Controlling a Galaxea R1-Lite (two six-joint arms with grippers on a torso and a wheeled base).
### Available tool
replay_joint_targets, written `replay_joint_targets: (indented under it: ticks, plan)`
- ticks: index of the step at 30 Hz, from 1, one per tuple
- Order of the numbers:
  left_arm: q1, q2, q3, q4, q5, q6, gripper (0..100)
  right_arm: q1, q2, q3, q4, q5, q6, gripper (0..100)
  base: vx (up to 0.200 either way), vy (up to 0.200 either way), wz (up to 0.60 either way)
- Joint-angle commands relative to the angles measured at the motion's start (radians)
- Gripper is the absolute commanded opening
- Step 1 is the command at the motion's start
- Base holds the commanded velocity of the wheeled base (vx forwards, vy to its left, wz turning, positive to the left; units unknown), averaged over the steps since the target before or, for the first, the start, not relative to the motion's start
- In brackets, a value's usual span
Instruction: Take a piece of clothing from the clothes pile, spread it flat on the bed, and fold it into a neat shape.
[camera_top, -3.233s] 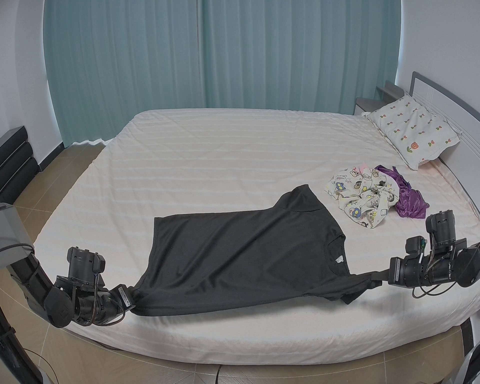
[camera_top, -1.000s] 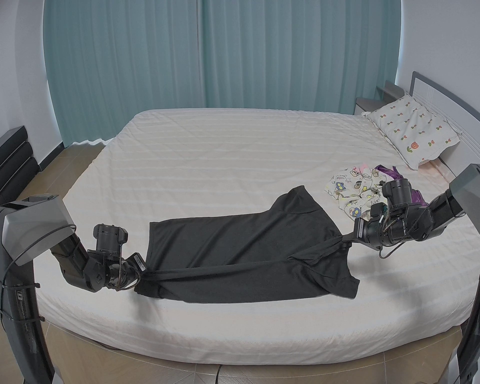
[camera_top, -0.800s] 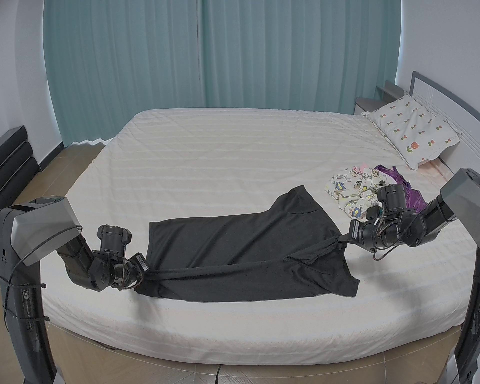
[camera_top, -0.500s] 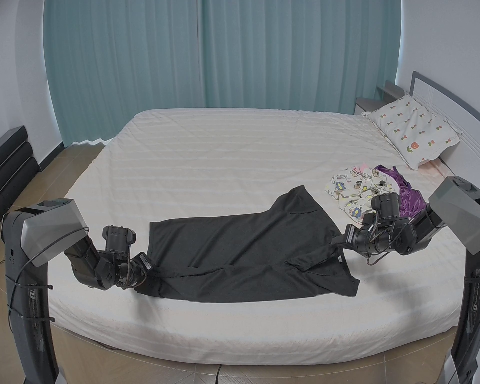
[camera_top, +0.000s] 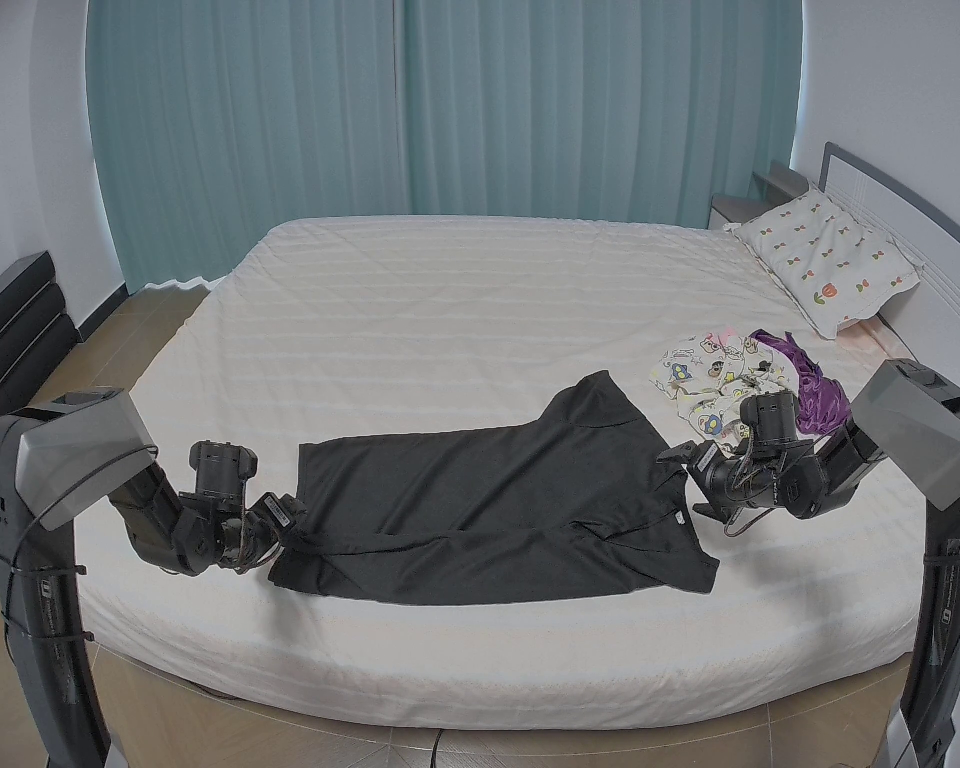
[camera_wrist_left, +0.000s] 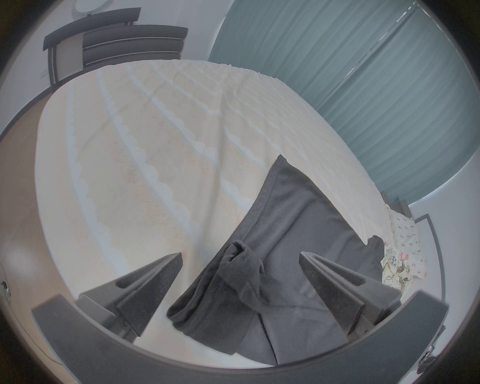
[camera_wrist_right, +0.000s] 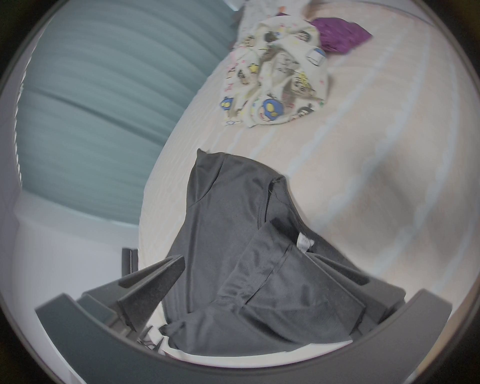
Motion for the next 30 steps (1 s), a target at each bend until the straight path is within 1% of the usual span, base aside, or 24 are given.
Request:
replay_joint_targets:
  ticks: [1, 2, 3, 4, 5, 7, 8, 10, 11, 12, 14, 18, 22, 28, 30]
  plan:
    - [0.006, -0.166, 0.131, -0.005, -0.009, -0.034, 100, 0.016, -0.099, 0.083, -0.011, -0.031, 0.133, 100, 0.0, 0.0, 0.0]
    - [0.003, -0.195, 0.162, -0.004, -0.012, -0.078, 100, 0.014, -0.121, 0.105, -0.011, -0.028, 0.165, 100, 0.0, 0.0, 0.0]
    - [0.001, -0.207, 0.173, -0.005, -0.013, -0.095, 100, 0.014, -0.127, 0.116, -0.011, -0.029, 0.179, 100, 0.0, 0.0, 0.0]
    - [0.001, -0.23, 0.188, -0.005, -0.024, -0.127, 100, 0.016, -0.131, 0.129, -0.012, -0.035, 0.188, 100, 0.0, 0.0, 0.0]
    - [0.001, -0.25, 0.205, -0.002, -0.052, -0.15, 100, 0.017, -0.131, 0.139, -0.017, -0.037, 0.189, 100, 0.2, 0.0, 0.0]
    - [0.001, -0.27, 0.235, -0.001, -0.095, -0.167, 100, 0.019, -0.131, 0.159, -0.043, -0.038, 0.194, 100, 0.2, 0.0, 0.0]
    - [0.0, -0.287, 0.269, -0.004, -0.141, -0.173, 100, 0.025, -0.13, 0.185, -0.08, -0.037, 0.197, 100, 0.2, 0.0, 0.0]
    - [0.0, -0.299, 0.297, -0.004, -0.194, -0.186, 100, 0.034, -0.113, 0.228, -0.152, -0.038, 0.192, 100, 0.2, 0.0, 0.0]
    - [0.0, -0.299, 0.297, -0.004, -0.194, -0.186, 100, 0.034, -0.113, 0.228, -0.152, -0.038, 0.192, 100, 0.2, 0.0, 0.0]
    - [0.001, -0.296, 0.3, -0.004, -0.217, -0.207, 100, 0.042, -0.099, 0.254, -0.212, -0.04, 0.192, 100, 0.2, 0.0, 0.0]
    - [0.001, -0.292, 0.294, -0.004, -0.219, -0.219, 100, 0.045, -0.096, 0.283, -0.253, -0.041, 0.189, 100, 0.2, 0.0, 0.0]
    - [0.003, -0.289, 0.3, -0.004, -0.22, -0.221, 100, 0.07, -0.094, 0.303, -0.258, -0.045, 0.188, 100, 0.2, 0.0, 0.0]
    - [0.001, -0.261, 0.314, -0.004, -0.22, -0.223, 100, 0.123, -0.096, 0.379, -0.264, -0.063, 0.171, 100, 0.2, 0.0, 0.0]
    - [0.001, -0.244, 0.341, -0.034, -0.226, -0.224, 100, 0.139, -0.055, 0.387, -0.266, -0.081, 0.145, 100, 0.0, 0.0, 0.0]
    - [0.0, -0.229, 0.352, -0.048, -0.226, -0.223, 100, 0.162, -0.041, 0.401, -0.273, -0.101, 0.123, 100, 0.0, 0.0, 0.0]
